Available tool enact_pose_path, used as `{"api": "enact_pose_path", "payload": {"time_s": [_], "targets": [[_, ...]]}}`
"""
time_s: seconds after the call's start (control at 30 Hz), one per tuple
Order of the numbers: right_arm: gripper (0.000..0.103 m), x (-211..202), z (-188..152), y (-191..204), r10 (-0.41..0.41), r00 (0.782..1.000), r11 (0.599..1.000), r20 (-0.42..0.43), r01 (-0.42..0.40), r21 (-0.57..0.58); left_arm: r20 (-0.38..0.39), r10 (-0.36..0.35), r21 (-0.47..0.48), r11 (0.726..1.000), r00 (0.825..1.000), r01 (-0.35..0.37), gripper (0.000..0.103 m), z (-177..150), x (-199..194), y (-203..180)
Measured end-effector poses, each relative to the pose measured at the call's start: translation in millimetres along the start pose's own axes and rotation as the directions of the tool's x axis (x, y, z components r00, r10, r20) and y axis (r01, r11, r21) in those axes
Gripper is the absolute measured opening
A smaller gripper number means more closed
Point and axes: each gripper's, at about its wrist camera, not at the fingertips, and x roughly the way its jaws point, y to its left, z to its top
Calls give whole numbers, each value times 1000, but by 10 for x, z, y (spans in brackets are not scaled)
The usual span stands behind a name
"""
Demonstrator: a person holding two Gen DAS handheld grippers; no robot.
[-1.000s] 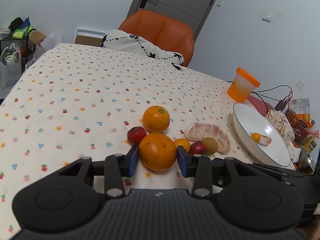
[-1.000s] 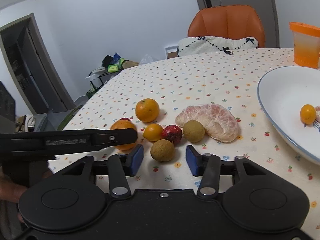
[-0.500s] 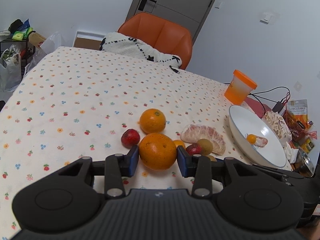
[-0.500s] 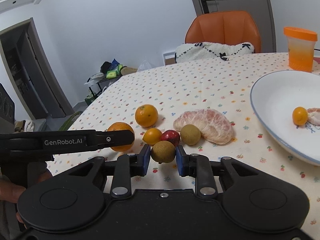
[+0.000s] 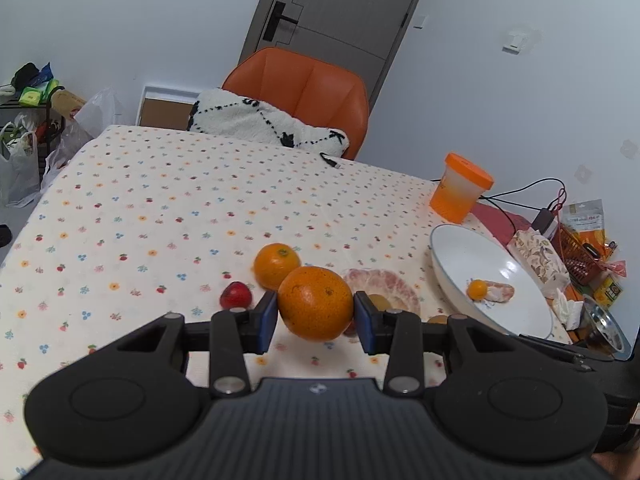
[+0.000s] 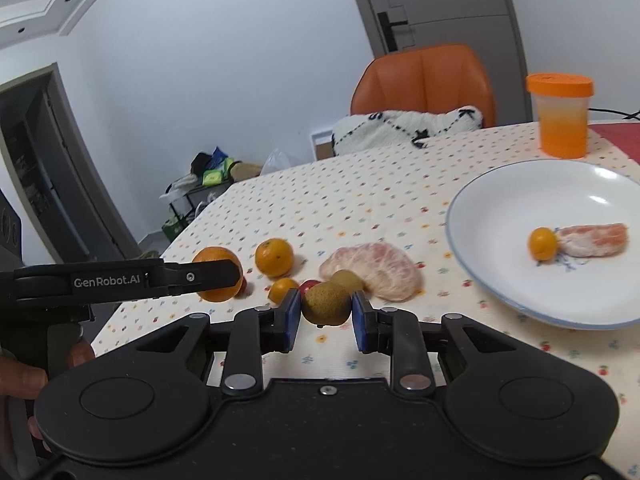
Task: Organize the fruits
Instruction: 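Carry the kiwi and large orange onto the white plate and open both tools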
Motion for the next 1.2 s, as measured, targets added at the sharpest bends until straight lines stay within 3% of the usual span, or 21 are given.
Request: {"api": "enact_pose_path", "payload": {"time_s": [0.57, 1.2], "targets": [[26, -408, 9, -298, -74, 994, 996, 78, 71, 47, 7, -84, 70, 994, 996, 83, 39, -1, 21, -468], [26, -758, 12, -802, -147, 982, 985, 116, 135, 110, -41, -156, 124, 979, 987, 160, 39, -37, 370, -1064]]}}
